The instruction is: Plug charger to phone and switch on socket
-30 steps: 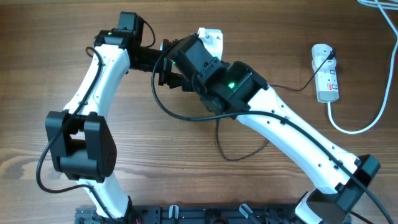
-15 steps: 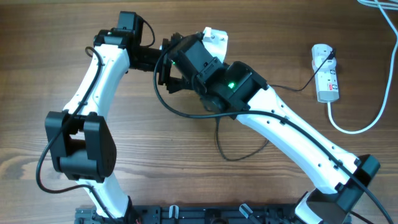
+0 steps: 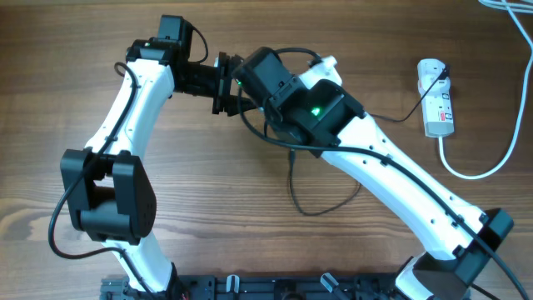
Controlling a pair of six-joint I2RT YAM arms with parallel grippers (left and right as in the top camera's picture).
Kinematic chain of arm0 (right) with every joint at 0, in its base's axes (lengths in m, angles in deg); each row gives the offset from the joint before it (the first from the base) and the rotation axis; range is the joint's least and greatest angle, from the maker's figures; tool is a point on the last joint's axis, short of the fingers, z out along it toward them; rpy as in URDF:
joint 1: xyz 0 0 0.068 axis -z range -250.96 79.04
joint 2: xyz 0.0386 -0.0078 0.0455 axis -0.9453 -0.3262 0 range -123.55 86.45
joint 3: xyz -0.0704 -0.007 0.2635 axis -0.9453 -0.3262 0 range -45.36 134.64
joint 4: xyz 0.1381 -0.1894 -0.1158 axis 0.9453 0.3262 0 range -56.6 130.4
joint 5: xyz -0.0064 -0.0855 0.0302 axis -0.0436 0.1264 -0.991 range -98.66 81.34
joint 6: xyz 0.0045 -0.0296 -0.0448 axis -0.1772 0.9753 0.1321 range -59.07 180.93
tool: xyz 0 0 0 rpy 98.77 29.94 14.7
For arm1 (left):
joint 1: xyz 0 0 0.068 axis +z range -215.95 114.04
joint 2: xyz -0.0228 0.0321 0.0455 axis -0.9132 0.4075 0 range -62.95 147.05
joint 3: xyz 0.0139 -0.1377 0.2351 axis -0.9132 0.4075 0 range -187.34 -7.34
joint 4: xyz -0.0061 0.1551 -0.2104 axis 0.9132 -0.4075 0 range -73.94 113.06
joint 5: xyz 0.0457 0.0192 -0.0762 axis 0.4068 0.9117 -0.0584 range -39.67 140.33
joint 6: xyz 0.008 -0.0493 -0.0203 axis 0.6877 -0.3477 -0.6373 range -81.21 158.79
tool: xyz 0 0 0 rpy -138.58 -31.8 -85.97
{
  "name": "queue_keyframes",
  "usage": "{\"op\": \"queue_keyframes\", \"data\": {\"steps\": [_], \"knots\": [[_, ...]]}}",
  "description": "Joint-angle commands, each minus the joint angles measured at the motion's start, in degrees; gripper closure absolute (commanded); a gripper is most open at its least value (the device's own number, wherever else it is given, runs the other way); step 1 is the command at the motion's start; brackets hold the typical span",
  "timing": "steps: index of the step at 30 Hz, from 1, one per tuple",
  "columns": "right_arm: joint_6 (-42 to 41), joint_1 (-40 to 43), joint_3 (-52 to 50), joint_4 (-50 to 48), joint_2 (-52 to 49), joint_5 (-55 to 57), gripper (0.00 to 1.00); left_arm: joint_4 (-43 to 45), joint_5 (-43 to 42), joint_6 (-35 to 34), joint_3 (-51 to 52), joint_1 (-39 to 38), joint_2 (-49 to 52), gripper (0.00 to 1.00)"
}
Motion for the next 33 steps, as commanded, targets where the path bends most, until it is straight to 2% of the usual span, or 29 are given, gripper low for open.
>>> {"op": "queue_keyframes", "data": {"steps": [1, 2, 12, 16, 19, 29, 33], "knots": [[-13.3, -0.1, 1.5, 0.3, 2.3, -0.5, 0.96, 0.2, -0.7, 0.2, -1.2, 0.2, -2.0, 0.51], [-14.8, -0.1, 1.5, 0.1, 2.3, -1.4, 0.95, 0.2, -0.7, 0.2, -1.2, 0.2, -2.0, 0.55], [-18.3, -0.1, 1.5, -1.8, 2.3, -3.4, 0.96, 0.2, -4.4, 0.3, -1.2, 0.2, -2.0, 0.54], [-20.7, -0.1, 1.5, -2.7, 2.3, -4.9, 0.96, 0.2, -4.7, 0.3, -1.2, 0.2, -2.0, 0.62], [-21.5, -0.1, 1.5, -3.3, 2.4, -5.5, 0.96, 0.2, -4.7, 0.3, -1.2, 0.2, -2.0, 0.71], [-21.5, -0.1, 1.5, -5.3, 3.3, -6.1, 0.96, 0.2, -4.7, 0.3, -1.2, 0.2, -2.0, 0.73], [-21.5, -0.1, 1.5, -5.3, 3.5, -6.1, 0.96, 0.2, -4.8, 0.3, -1.2, 0.2, -2.0, 0.79]]}}
